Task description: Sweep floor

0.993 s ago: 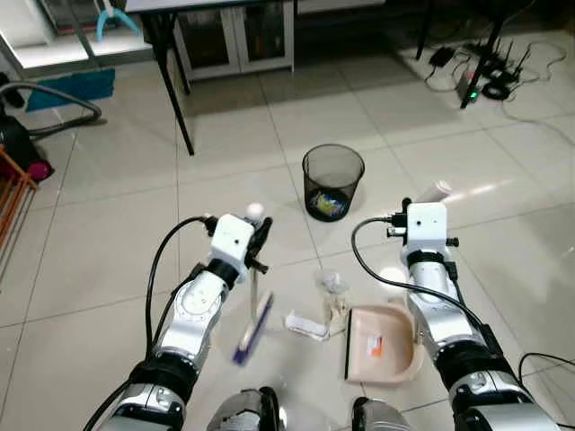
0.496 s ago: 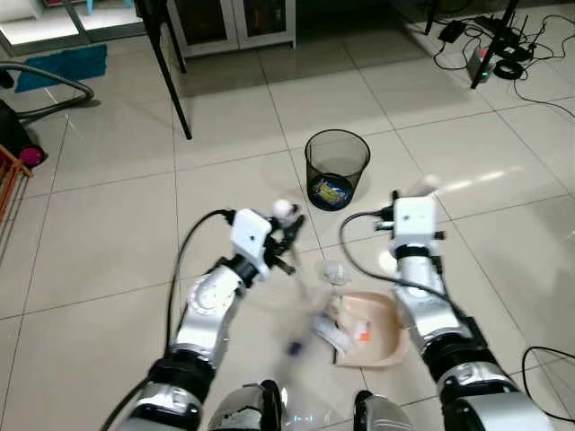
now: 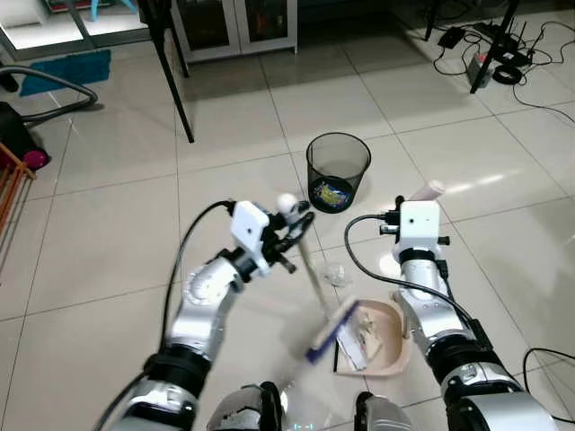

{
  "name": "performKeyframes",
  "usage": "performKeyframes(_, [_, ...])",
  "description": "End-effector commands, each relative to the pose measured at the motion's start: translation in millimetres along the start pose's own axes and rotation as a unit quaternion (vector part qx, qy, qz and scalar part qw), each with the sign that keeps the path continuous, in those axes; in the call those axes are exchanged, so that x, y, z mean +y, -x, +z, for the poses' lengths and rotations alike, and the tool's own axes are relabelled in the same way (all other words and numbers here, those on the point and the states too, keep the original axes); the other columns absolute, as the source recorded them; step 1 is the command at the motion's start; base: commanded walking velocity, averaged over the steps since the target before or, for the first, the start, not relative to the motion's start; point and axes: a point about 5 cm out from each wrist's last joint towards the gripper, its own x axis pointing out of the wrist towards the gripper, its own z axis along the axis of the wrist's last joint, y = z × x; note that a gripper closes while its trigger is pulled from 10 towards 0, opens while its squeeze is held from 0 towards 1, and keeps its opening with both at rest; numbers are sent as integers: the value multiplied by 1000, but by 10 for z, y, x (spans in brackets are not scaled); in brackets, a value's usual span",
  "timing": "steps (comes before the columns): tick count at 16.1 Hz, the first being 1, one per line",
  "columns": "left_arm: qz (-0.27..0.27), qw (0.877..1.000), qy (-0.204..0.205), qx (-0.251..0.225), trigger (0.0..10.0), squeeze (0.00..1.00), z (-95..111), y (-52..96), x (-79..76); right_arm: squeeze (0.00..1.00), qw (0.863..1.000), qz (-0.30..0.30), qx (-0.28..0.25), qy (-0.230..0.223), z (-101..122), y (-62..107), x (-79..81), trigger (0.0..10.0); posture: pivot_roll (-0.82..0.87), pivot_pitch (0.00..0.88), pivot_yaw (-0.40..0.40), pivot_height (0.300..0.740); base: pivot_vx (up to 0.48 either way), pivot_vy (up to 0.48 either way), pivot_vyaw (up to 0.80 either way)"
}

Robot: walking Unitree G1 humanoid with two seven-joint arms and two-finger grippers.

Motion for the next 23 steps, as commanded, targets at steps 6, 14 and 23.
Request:
performKeyframes(6, [62, 996, -71, -4, 10000, 0, 181, 332, 412, 0, 999, -42, -7, -22, -54, 36, -369, 10000, 29, 103, 85, 740, 0, 0, 0])
performKeyframes(14, [226, 968, -103, 46, 10000, 0, 137, 850, 646, 0, 988, -96, -55, -106, 323, 299, -1037, 10000, -32, 36, 83, 740, 0, 0, 0])
performKeyframes(23, [279, 953, -104, 60, 10000, 0, 90, 932, 592, 0, 979, -99, -84, -158, 849, 387, -1343, 10000, -51, 21, 89, 740, 0, 0, 0])
